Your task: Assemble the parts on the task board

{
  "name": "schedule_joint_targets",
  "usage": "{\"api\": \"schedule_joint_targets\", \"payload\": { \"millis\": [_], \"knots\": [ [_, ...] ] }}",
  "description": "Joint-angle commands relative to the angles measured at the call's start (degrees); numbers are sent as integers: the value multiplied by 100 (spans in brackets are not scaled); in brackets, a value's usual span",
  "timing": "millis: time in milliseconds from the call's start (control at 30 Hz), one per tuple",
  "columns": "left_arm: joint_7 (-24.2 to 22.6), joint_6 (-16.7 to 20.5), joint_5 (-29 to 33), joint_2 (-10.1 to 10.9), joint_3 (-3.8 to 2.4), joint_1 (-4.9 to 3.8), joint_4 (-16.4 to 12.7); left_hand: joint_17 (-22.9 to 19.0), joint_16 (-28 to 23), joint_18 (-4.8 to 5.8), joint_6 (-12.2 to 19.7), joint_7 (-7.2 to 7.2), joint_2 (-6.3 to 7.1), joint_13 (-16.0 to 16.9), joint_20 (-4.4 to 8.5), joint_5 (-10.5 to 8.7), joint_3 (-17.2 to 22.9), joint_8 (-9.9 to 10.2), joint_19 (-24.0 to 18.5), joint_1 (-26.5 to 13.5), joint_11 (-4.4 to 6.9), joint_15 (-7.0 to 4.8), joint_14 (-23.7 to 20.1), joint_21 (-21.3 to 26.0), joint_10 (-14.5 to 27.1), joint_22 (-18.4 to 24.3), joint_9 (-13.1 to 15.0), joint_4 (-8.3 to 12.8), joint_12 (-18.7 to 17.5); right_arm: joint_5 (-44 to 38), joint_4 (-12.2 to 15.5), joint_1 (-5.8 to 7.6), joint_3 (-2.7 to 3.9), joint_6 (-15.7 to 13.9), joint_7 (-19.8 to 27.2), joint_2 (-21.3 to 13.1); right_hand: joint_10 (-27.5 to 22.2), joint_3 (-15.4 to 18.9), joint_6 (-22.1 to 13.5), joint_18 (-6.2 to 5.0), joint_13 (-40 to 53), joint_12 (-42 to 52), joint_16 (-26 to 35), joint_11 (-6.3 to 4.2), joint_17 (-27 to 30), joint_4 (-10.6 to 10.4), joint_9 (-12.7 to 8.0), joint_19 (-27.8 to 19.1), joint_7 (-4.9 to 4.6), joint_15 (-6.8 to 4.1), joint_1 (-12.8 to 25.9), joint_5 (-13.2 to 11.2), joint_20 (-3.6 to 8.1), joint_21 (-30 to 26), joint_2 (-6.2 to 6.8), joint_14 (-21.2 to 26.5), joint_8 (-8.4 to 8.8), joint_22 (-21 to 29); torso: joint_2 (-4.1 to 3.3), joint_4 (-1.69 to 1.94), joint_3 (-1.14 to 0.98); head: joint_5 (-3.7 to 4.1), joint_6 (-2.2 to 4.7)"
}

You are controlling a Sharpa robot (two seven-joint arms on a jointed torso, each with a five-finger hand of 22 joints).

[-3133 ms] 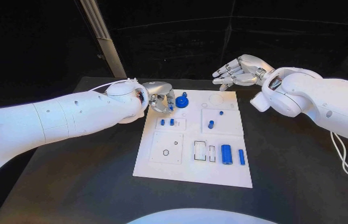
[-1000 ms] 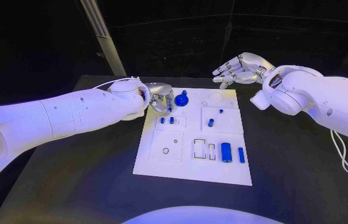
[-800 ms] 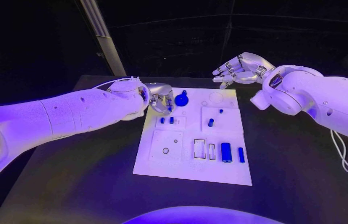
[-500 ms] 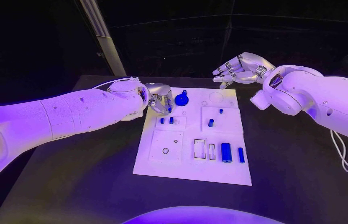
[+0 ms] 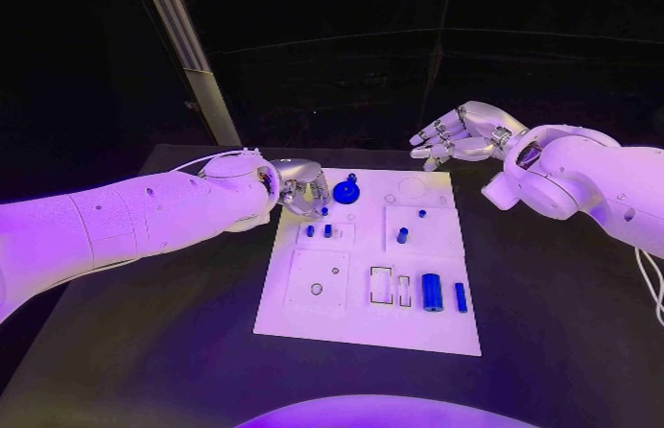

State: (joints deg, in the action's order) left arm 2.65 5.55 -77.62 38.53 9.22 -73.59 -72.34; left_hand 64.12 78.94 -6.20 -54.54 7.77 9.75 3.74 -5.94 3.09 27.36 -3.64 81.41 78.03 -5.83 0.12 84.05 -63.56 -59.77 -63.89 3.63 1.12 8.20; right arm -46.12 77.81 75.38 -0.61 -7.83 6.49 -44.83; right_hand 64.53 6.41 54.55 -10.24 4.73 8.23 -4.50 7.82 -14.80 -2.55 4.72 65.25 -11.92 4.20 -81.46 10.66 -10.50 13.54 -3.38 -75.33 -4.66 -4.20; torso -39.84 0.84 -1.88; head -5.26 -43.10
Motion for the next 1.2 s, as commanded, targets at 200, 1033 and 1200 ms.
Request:
{"api": "schedule_joint_targets", "payload": {
  "millis": [200, 1033, 1200],
  "knots": [
    [-862, 869, 1630, 387, -11, -42, -235, -112, -66, -50, -90, 122, 12, 22, -23, -15, -84, -69, -108, -15, 13, 47, 15, 265, -71, 223, 33, -24, 36, -2337, -82, -19, 1, 112, -262, -31, 330, -288, 435, -30, -48, 57, -507, -246, -219, 414, 33, 951, 229, -367, -479, -149, 478, 655, -4, -1005, -99, -319, 5, 6, 0, 70, 53],
    [-3151, 492, 7813, 1022, 7, -31, -956, -2973, -1721, -433, -438, 247, -229, 30, -111, -8, -186, -288, -1311, -91, -46, 122, -1371, 2668, -234, 2233, 29, -191, 343, -5082, 158, -692, -8, -142, -703, -34, 54, -1257, 416, 128, -109, -366, -5340, -239, -3513, 710, -79, 1198, 229, -416, 19, -191, 563, 3347, 335, -1069, 102, -2548, -5, -3, -1, 435, 165],
    [-3156, 473, 7858, 1050, 7, -31, -1021, -3012, -1743, -433, -439, 246, -232, 31, -111, -8, -196, -291, -1321, -91, -44, 121, -1390, 2682, -239, 2242, 29, -190, 352, -5113, 137, -714, -8, -118, -711, 17, 36, -1475, 402, 140, -108, -360, -5625, -220, -3735, 742, -75, 1073, 218, -415, 119, -194, 510, 3704, 400, -1011, 97, -2893, -10, 7, -3, 437, 157]
  ]
}}
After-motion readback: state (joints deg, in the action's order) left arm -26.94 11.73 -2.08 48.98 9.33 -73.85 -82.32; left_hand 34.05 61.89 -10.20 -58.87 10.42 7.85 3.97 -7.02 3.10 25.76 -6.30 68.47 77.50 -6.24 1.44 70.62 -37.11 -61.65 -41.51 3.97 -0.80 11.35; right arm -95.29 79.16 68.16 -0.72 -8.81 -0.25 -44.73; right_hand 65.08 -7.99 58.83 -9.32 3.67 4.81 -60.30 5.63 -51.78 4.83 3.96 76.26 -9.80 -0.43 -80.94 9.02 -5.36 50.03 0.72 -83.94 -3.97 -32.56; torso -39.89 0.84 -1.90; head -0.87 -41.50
